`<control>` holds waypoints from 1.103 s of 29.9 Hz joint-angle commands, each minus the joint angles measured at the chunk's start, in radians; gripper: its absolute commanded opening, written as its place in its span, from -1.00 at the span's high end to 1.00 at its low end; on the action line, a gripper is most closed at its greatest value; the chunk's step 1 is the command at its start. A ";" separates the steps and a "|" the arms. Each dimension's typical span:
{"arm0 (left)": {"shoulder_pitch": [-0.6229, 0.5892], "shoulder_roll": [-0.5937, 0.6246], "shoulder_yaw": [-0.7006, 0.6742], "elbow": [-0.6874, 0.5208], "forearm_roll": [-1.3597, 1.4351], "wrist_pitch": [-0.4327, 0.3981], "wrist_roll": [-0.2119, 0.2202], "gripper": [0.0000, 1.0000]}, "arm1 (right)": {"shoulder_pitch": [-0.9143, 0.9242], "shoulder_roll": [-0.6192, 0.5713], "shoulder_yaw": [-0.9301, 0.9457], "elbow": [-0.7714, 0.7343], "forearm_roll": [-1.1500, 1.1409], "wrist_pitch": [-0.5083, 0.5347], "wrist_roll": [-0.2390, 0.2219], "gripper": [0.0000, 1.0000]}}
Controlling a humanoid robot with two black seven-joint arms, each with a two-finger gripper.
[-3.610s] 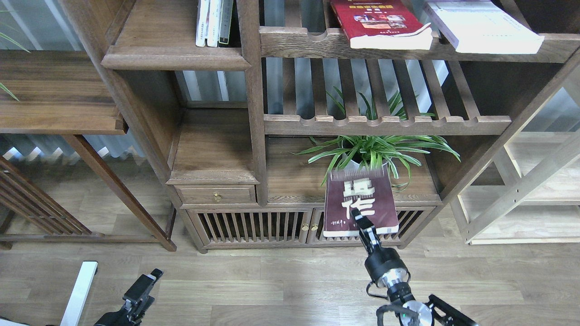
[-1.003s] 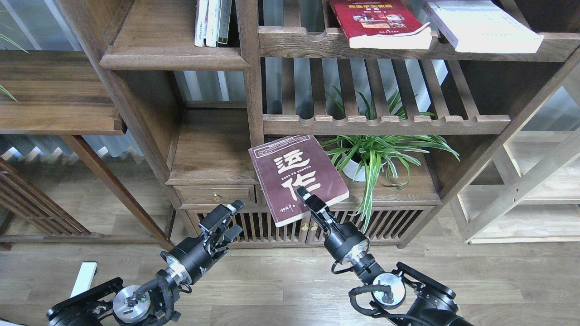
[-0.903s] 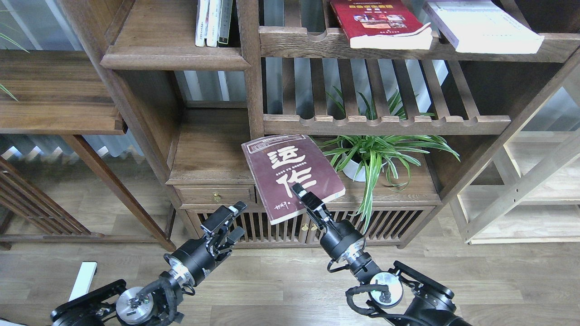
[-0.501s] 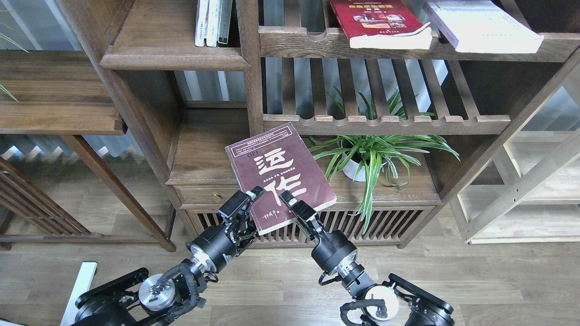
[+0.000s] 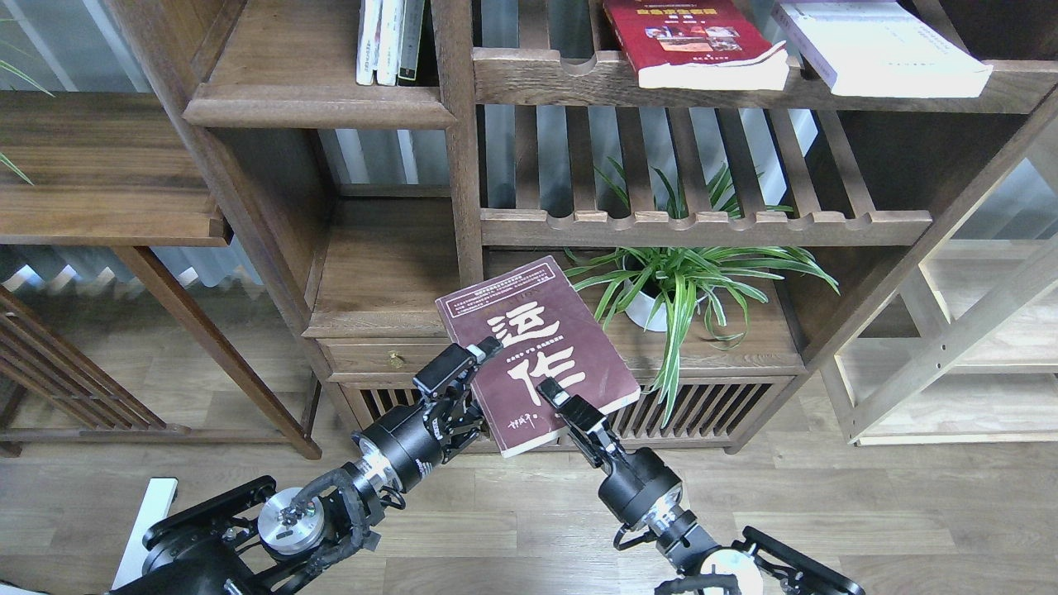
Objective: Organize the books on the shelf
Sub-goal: 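Bring the left gripper to the book and grasp its edge, then hand the book to the left gripper and withdraw the right gripper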
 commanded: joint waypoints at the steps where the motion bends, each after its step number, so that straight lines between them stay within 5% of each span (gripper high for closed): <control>1: 0.000 -0.004 -0.005 0.000 -0.003 0.000 0.039 -0.85 | -0.001 -0.007 0.000 0.008 0.000 0.000 0.000 0.95; 15: -0.034 0.005 -0.035 0.044 -0.008 0.000 0.045 -0.66 | -0.015 -0.041 0.000 0.032 -0.002 0.000 -0.006 0.95; 21: -0.037 0.000 -0.049 0.046 -0.009 0.000 0.045 -0.28 | -0.024 -0.044 0.000 0.037 -0.017 0.000 -0.006 0.95; 33: -0.044 0.000 -0.051 0.046 -0.005 0.000 0.080 0.03 | -0.030 -0.041 0.000 0.037 -0.038 0.000 -0.008 0.95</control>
